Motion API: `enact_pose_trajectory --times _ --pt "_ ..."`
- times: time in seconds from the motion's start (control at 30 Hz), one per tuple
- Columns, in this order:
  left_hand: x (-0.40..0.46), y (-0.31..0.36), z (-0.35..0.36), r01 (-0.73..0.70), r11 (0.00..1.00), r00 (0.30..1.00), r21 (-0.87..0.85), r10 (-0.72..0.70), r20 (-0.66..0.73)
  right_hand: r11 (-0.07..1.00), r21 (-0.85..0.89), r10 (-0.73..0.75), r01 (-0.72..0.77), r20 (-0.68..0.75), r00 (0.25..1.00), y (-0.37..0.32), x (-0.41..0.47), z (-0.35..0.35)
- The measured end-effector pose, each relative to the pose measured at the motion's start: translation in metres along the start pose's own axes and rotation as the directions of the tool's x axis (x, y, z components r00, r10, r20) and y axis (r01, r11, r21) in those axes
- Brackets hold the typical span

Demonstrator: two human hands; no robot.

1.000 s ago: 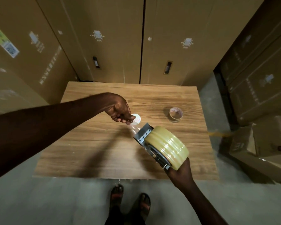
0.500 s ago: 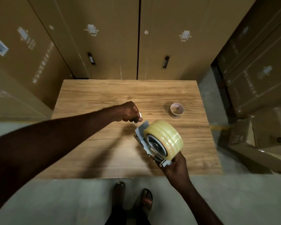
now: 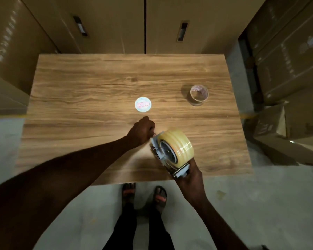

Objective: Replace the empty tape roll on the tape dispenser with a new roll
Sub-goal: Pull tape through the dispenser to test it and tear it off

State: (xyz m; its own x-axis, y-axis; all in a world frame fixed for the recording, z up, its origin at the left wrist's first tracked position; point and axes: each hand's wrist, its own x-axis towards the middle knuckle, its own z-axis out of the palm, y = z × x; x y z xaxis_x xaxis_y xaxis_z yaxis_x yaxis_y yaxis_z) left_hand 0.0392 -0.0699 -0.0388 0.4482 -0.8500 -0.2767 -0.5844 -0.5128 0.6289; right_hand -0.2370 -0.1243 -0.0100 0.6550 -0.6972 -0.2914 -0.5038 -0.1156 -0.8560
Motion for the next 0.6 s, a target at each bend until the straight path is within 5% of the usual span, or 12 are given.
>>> enact_pose_trajectory --times 0.13,0.6 --pt "-0.001 -0.007 0.005 -0.046 0.998 0.998 0.038 0.048 -0.031 1.000 -0.025 0.013 -0.013 0.007 1.000 0.009 0.000 0.007" --pt "0.020 -0.002 0.001 0.300 0.953 0.953 0.037 -0.299 -0.041 0.990 -0.144 -0.013 0.003 -0.069 0.998 0.019 -0.006 0.026"
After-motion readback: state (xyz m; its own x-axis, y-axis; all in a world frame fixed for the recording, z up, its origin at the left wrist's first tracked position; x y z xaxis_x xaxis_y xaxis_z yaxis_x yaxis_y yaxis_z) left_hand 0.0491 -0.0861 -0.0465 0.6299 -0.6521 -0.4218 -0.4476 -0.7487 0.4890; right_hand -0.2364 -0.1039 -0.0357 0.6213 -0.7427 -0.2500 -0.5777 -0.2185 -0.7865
